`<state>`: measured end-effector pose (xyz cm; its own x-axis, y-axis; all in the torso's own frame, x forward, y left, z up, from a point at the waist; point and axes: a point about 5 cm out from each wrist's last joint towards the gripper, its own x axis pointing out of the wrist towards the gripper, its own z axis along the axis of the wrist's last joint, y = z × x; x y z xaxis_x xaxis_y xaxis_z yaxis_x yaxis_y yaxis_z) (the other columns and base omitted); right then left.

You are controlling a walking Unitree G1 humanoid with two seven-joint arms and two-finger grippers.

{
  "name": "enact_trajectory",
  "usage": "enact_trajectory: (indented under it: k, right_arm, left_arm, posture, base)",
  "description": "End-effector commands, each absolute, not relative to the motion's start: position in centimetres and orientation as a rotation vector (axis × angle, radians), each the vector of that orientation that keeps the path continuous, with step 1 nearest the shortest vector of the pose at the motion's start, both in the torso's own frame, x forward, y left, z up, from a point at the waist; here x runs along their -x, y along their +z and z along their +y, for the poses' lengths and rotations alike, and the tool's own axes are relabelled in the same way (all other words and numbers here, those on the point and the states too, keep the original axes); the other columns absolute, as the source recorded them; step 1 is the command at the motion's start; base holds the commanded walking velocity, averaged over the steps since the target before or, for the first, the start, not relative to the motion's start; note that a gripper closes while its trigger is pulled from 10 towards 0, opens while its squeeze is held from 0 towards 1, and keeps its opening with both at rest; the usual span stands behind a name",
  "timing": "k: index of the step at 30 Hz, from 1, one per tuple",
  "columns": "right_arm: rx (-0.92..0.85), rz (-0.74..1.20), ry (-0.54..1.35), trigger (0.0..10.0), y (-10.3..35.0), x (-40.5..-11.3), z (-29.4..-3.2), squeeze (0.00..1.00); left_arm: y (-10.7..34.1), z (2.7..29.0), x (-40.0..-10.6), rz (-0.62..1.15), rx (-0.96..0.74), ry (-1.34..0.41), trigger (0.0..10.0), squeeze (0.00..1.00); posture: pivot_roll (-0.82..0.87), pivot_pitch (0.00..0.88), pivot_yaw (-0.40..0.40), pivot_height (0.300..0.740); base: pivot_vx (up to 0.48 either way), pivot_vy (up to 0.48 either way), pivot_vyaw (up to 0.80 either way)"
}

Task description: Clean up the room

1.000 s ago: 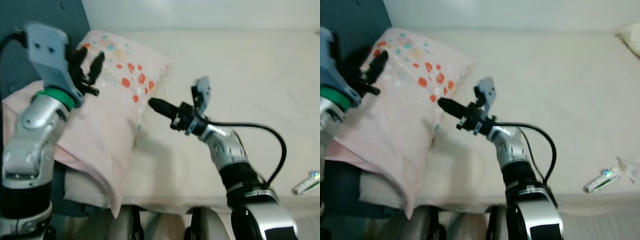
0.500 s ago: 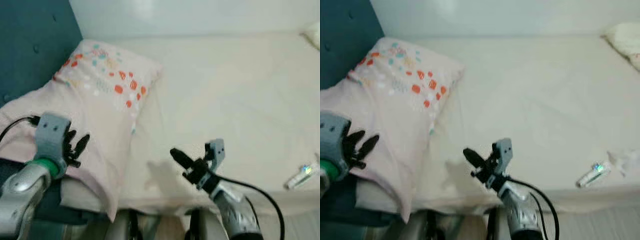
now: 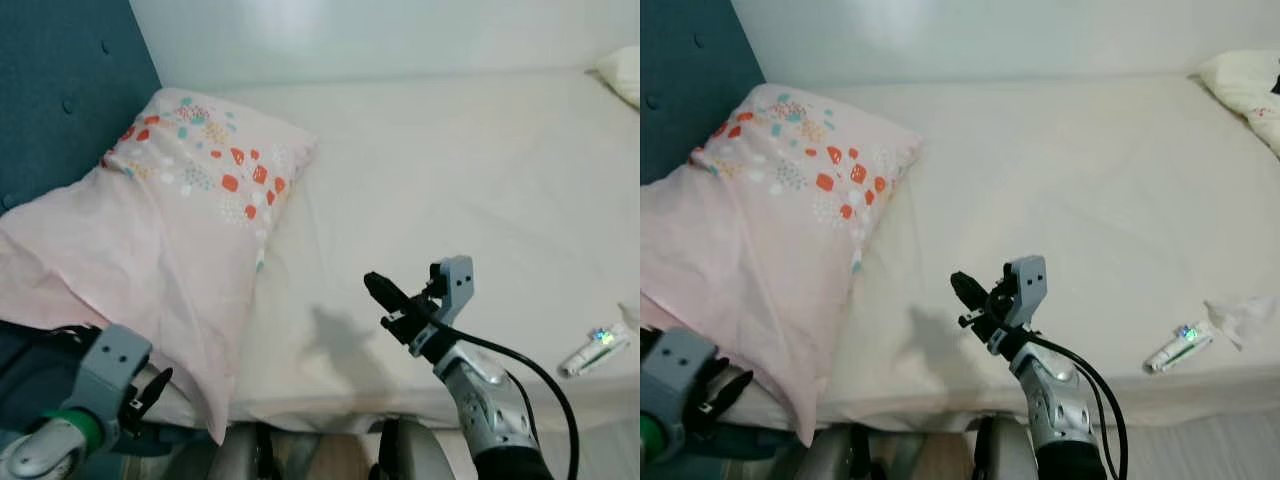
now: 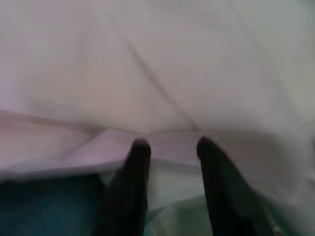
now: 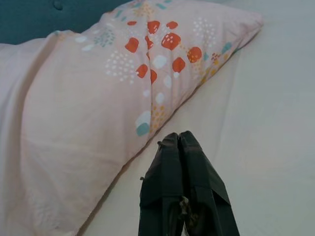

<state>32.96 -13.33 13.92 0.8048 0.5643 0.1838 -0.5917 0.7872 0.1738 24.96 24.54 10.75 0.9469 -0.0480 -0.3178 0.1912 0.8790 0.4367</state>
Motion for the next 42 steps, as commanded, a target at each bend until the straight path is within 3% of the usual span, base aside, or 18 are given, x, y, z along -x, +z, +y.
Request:
enact_trajectory:
  k: [1, 9, 16, 18, 21, 22, 26, 38, 42]
  right_arm:
    - [-0.240, -0.117, 0.625, 10.0, 13.8, -32.8, -13.1, 0.00]
    - [-0.243, -0.134, 0.620, 10.0, 14.3, -32.7, -13.1, 0.00]
    - [-0.250, -0.142, 0.613, 10.0, 14.6, -32.8, -13.2, 0.00]
    - [-0.254, -0.150, 0.624, 10.0, 14.9, -32.9, -12.7, 0.00]
    - [-0.254, -0.157, 0.629, 10.0, 15.2, -32.9, -12.6, 0.00]
    - [-0.255, -0.165, 0.634, 10.0, 15.4, -33.0, -12.5, 0.00]
    - [-0.254, -0.169, 0.638, 10.0, 15.6, -33.0, -12.4, 0.00]
    - [-0.258, -0.174, 0.632, 10.0, 15.6, -33.1, -12.7, 0.00]
    - [-0.256, -0.171, 0.631, 10.0, 15.5, -33.2, -12.6, 0.00]
  left_arm:
    - [8.6, 24.4, -24.6, 0.361, -0.544, -0.117, 10.0, 0.00]
    - [4.9, 24.3, -27.3, 0.376, -0.705, 0.085, 10.0, 0.00]
    - [4.1, 21.3, -28.3, 0.319, -0.639, 0.012, 10.0, 0.00]
    - [4.9, 18.8, -29.4, 0.236, -0.565, -0.004, 10.0, 0.00]
    - [5.8, 17.4, -30.0, 0.191, -0.489, -0.021, 10.0, 0.00]
    - [7.3, 15.6, -30.5, 0.123, -0.402, -0.056, 10.0, 0.00]
    - [9.5, 13.7, -31.1, 0.033, -0.309, -0.107, 10.0, 0.00]
    - [16.8, 11.7, -30.1, -0.149, -0.140, -0.325, 10.0, 0.00]
    - [15.0, 12.4, -29.5, -0.102, -0.294, -0.368, 10.0, 0.00]
  posture:
    - [-0.02, 0.198, 0.080, 0.625]
    - [-0.05, 0.204, 0.078, 0.625]
    - [-0.05, 0.203, 0.078, 0.625]
    - [-0.05, 0.199, 0.077, 0.625]
    - [-0.05, 0.199, 0.077, 0.625]
    - [-0.05, 0.194, 0.076, 0.625]
    - [-0.04, 0.189, 0.078, 0.625]
    - [-0.03, 0.175, 0.091, 0.625]
    - [-0.03, 0.167, 0.095, 0.625]
  base:
    - [0.000, 0.000, 0.00]
    - [0.000, 0.000, 0.00]
    - [0.000, 0.000, 0.00]
    - [0.000, 0.000, 0.00]
    - [0.000, 0.000, 0.00]
    - [0.000, 0.000, 0.00]
    - [0.000, 0.000, 0.00]
    - [0.000, 0.000, 0.00]
    - [0.000, 0.000, 0.00]
